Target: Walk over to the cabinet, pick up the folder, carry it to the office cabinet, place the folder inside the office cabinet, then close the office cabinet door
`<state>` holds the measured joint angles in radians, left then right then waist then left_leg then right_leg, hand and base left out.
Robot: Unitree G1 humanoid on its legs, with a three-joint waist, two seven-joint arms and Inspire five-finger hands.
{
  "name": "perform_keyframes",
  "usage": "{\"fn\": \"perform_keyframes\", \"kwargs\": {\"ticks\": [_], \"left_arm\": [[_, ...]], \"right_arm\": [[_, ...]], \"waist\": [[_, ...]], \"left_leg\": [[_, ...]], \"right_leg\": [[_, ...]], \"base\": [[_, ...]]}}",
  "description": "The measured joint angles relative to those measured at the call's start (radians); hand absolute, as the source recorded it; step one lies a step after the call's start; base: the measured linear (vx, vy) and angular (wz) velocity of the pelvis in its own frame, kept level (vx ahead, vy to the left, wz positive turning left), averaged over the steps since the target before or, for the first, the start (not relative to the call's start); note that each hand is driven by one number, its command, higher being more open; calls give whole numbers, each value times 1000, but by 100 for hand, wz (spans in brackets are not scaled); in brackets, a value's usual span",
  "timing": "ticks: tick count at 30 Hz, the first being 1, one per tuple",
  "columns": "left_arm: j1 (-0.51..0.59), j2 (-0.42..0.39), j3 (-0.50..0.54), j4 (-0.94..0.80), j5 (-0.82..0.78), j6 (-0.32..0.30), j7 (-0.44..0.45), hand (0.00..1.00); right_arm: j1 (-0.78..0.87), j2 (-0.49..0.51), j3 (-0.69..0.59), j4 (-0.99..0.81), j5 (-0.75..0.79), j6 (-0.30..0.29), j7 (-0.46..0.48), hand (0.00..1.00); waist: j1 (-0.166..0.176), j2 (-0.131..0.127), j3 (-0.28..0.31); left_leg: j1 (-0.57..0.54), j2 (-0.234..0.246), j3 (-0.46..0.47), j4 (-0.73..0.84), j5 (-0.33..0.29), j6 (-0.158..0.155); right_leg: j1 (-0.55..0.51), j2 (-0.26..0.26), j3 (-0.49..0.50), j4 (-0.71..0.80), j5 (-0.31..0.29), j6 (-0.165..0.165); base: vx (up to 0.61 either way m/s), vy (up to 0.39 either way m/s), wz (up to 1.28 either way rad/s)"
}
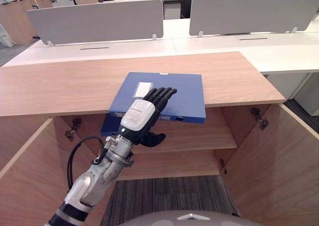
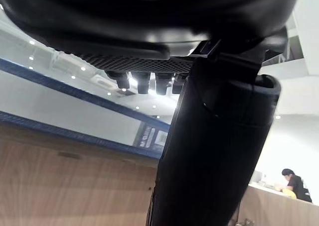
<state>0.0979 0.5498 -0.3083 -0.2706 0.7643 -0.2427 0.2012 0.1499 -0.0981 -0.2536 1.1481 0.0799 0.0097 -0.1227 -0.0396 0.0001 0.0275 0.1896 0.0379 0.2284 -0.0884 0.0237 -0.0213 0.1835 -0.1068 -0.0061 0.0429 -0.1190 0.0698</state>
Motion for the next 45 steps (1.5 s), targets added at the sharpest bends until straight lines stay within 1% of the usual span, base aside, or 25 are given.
{"fn": "perform_keyframes", "kwargs": {"ticks": [2, 7, 8, 9, 13, 14, 16, 18, 22, 26, 27, 31, 33, 35, 37, 38, 40, 43, 45], "left_arm": [[2, -7, 1, 3, 34, 13, 1, 100], [4, -25, 3, 29, 76, 18, 21, 100], [5, -41, 7, 30, 78, 25, 27, 0], [6, -61, 16, 31, 87, 33, 33, 0], [16, -94, 46, 34, 111, 52, 44, 0], [16, -99, 50, 35, 112, 57, 61, 0], [15, -126, 73, 32, 112, 56, 92, 0], [15, -141, 91, 31, 112, 58, 103, 0], [15, -181, 119, 9, 111, 56, 151, 0], [13, -190, 140, -24, 132, 57, 162, 0], [13, -195, 143, -26, 130, 57, 161, 0], [32, -223, 143, -38, 128, 57, 149, 0], [61, -253, 157, -93, 93, 56, 145, 0], [66, -288, 151, -132, 36, 53, 139, 0], [76, -318, 128, -170, -33, 45, 139, 0], [82, -333, 109, -187, -80, 30, 137, 0], [87, -353, 75, -215, -138, 20, 127, 0], [93, -369, 33, -258, -268, -7, 101, 0], [93, -379, 2, -288, -362, -13, 88, 0]], "right_arm": [[0, 0, 0, 0, 0, 1, 0, 100], [0, 0, 0, 0, 0, 2, -3, 100], [0, 0, 0, 0, 0, 2, -3, 100], [0, 0, 0, 0, 0, 2, -2, 100], [0, 0, 0, 0, 2, 2, -2, 100], [0, 0, 0, 0, 3, 3, -1, 100], [0, 0, 0, -2, 4, 3, 1, 100], [-1, 0, 2, -5, 20, 2, 4, 100], [-1, 0, 18, -22, 80, 2, 10, 100], [-1, 1, 41, -45, 92, -11, 12, 100], [-1, 1, 44, -54, 116, -15, 12, 100], [3, 2, 81, -110, 138, -30, 14, 100], [3, 13, 82, -165, 159, -47, 14, 100], [6, 14, 102, -200, 164, -60, 11, 100], [21, 18, 120, -247, 188, -71, 9, 100], [28, 27, 120, -275, 200, -74, 7, 100], [44, 41, 121, -336, 206, -76, 1, 100], [69, 63, 133, -466, 237, -88, -12, 100], [88, 66, 157, -576, 238, -105, -16, 100]], "waist": [[0, -4, 2], [0, -5, 4], [-1, -4, 4], [-1, -4, 5], [-2, -3, 7], [-3, -4, 8], [-4, -3, 8], [-6, -4, 8], [-15, -3, 7], [-20, 0, 5], [-20, 4, 3], [-23, 7, 3], [-21, 8, 2], [-21, 8, 2], [-22, 9, 2], [-22, 6, 2], [-22, 3, 3], [-23, 2, 4], [-23, 1, 4]], "left_leg": [[-1, 0, -1, 0, 0, 0], [-2, -1, -11, -1, -1, 2], [-2, -1, -20, -1, -1, 2], [-3, -1, -21, -1, -2, 2], [-4, 0, -22, -3, -2, 2], [-6, 0, -22, -5, -2, 3], [-8, 0, -22, -6, -3, 3], [-9, 0, -22, -6, -4, 3], [-9, 0, -19, -6, -8, 1], [-10, 1, -13, -6, -12, -1], [-10, 0, -12, -6, -13, -1], [-13, 4, -10, -1, -13, -1], [-19, 7, 8, -1, -14, -2], [-26, 7, 14, -1, -14, -2], [-29, 7, 17, 0, -14, -2], [-29, 7, 18, -1, -14, -2], [-32, 6, 19, -1, -14, -1], [-36, 5, 22, -1, -15, 0], [-38, 4, 24, -1, -15, 1]], "right_leg": [[0, 0, 0, -2, 0, 0], [1, -1, -1, -9, 3, 2], [2, -1, -2, -10, 3, 2], [3, -1, -4, -12, 4, 2], [6, -1, -6, -18, 6, 2], [6, -1, -7, -21, 7, 2], [6, -1, -7, -26, 9, 3], [6, -1, -7, -28, 9, 3], [5, -1, -4, -31, 10, 3], [5, 0, 2, -36, 10, 3], [5, 0, 3, -38, 10, 4], [4, 2, 8, -39, 14, 3], [-12, 5, 27, -38, 20, 4], [-24, 5, 34, -34, 24, 5], [-31, 4, 39, -31, 26, 7], [-32, 4, 41, -29, 26, 8], [-36, 4, 42, -27, 29, 11], [-46, 4, 47, -24, 35, 15], [-49, 3, 52, -23, 38, 18]], "base": [[0, 0, 0], [0, 0, 0], [-22, -36, 3], [-23, -35, 3], [0, 0, 0], [0, 0, 0], [0, 0, 0], [0, 0, 0], [0, 0, 0], [-6, -20, -4], [0, 0, 0], [-5, -14, -3], [-14, -20, -21], [-34, -16, -12], [-43, -13, -7], [-45, -15, -4], [-57, -17, -4], [-63, -15, -5], [-58, -15, -5]]}}
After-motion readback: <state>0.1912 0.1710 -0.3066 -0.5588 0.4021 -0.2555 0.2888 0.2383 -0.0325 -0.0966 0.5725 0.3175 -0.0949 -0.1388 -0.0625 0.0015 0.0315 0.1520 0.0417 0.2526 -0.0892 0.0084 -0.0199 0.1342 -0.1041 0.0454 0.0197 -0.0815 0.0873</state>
